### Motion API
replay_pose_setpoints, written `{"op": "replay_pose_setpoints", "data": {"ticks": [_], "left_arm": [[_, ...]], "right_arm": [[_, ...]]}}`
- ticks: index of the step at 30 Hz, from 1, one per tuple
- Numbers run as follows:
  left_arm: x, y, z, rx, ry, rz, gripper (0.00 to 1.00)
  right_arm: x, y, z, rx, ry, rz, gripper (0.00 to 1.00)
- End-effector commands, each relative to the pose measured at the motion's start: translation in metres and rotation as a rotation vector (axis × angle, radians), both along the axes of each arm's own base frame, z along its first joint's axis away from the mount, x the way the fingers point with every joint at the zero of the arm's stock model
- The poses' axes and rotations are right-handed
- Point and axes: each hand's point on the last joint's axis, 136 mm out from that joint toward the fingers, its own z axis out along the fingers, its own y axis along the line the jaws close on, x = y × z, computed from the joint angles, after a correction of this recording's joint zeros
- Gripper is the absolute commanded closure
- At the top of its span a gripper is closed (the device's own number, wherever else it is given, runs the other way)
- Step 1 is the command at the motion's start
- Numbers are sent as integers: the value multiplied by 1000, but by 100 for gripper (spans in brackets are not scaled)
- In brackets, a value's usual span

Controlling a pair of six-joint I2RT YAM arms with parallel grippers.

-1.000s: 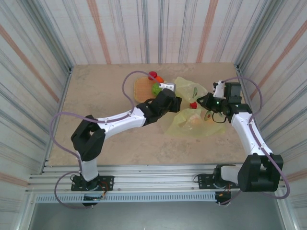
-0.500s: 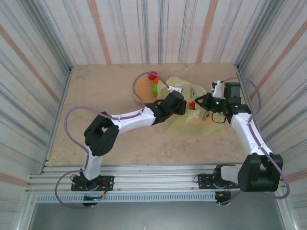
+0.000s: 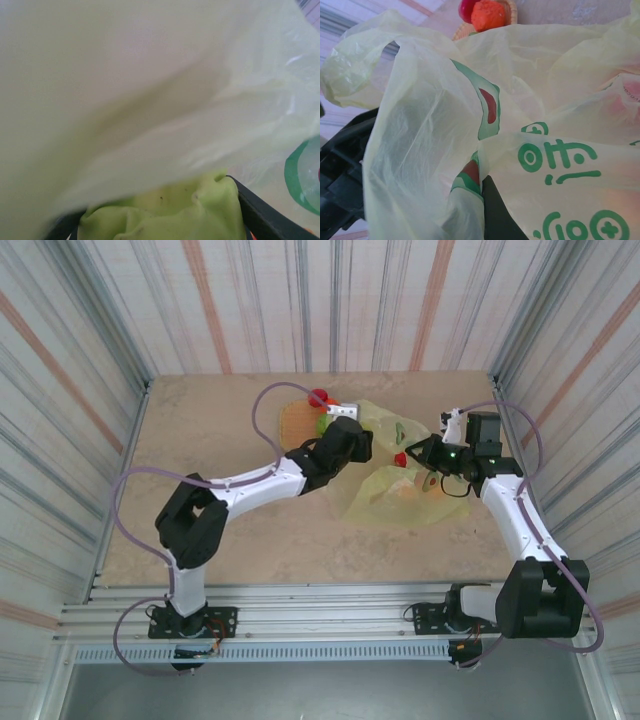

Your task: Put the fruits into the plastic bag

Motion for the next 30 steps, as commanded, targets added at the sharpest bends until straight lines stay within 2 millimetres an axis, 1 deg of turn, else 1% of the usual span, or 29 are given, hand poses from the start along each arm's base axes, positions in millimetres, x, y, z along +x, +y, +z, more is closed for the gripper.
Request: {"op": "replay_pose_setpoints", "data": {"ticks": [1,3,5,7,10,12,13,15,20,25,30], "left_arm": [[5,-19,-2,6,-5,-35,37],[5,-30,-7,26,-8,-69,37],[1,-45,-9,20,-3,-120,36],[-7,-62,-9,-2,-11,-186,35],[-18,-81,-12,-27,-8,-257,35],[-25,-91,-9,-45,-4,-295,35],[-27,-97,-23,-40,13,-315,35],[-32,-105,-28,-57,26,-347,35],[-42,-117,-40,-97,75,-382,34],[-46,-125,-49,-157,121,-379,33],[-42,-123,-63,-163,164,-320,28]], "right_arm": [[-5,8,-2,32,27,32,100],[-6,9,0,42,26,37,100],[-5,9,1,44,24,36,100],[-4,10,2,48,25,39,100],[-4,10,2,53,28,38,100],[-3,11,4,63,27,36,100],[-3,11,4,67,30,37,100],[-3,11,6,71,26,37,100],[3,8,10,91,29,8,100],[9,3,13,112,38,-32,100],[14,-3,17,143,42,-68,100]]}}
